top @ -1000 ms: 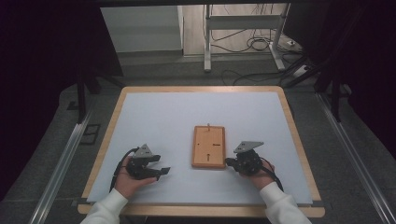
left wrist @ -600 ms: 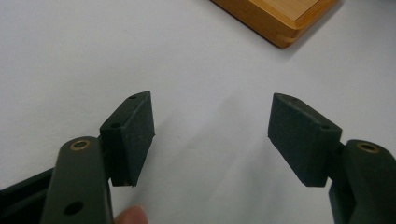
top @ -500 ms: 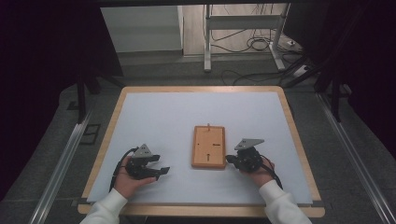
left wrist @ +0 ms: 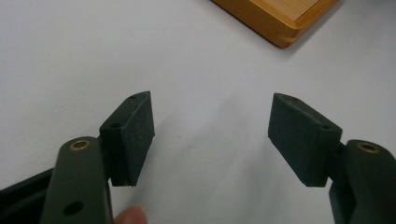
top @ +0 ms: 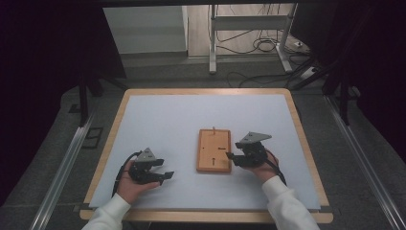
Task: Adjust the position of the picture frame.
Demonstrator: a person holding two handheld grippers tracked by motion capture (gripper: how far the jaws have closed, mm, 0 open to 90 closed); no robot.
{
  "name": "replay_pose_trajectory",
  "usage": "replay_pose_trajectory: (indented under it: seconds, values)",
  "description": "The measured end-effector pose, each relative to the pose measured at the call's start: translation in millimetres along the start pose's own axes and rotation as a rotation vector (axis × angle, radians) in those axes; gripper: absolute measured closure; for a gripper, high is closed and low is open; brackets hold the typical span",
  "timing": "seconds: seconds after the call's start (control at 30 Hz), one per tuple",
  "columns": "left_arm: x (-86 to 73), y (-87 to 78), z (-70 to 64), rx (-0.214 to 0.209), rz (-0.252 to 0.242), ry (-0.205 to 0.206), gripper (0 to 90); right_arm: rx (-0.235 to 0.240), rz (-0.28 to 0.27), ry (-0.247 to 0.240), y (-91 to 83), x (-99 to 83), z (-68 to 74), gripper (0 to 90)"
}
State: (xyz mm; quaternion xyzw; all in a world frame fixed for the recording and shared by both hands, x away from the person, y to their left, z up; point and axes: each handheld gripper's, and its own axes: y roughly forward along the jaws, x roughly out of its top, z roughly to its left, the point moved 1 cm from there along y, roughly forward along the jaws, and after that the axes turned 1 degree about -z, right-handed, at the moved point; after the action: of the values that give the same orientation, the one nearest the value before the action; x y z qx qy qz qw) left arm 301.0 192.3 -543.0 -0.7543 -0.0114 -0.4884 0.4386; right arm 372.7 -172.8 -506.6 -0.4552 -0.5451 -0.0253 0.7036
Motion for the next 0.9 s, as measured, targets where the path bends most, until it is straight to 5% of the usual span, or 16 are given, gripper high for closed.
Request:
replay_pose_trajectory:
  seconds: [0.6, 0.8, 0.9]
  values:
    - [-0.3, 0.7, 1.3, -0.012, 0.005, 0.001, 30.7, 0.013, 0.019, -0.016, 65.4, 46.7, -23.5, 46.0]
    - [-0.9, 1.0, 2.9, -0.013, 0.006, -0.002, 30.8, 0.045, 0.019, -0.028, 84.7, 54.6, -22.4, 54.2]
    - [-1.0, 0.5, 3.0, -0.011, 0.005, -0.001, 30.8, 0.054, 0.025, -0.035, 91.0, 57.8, -19.9, 66.1]
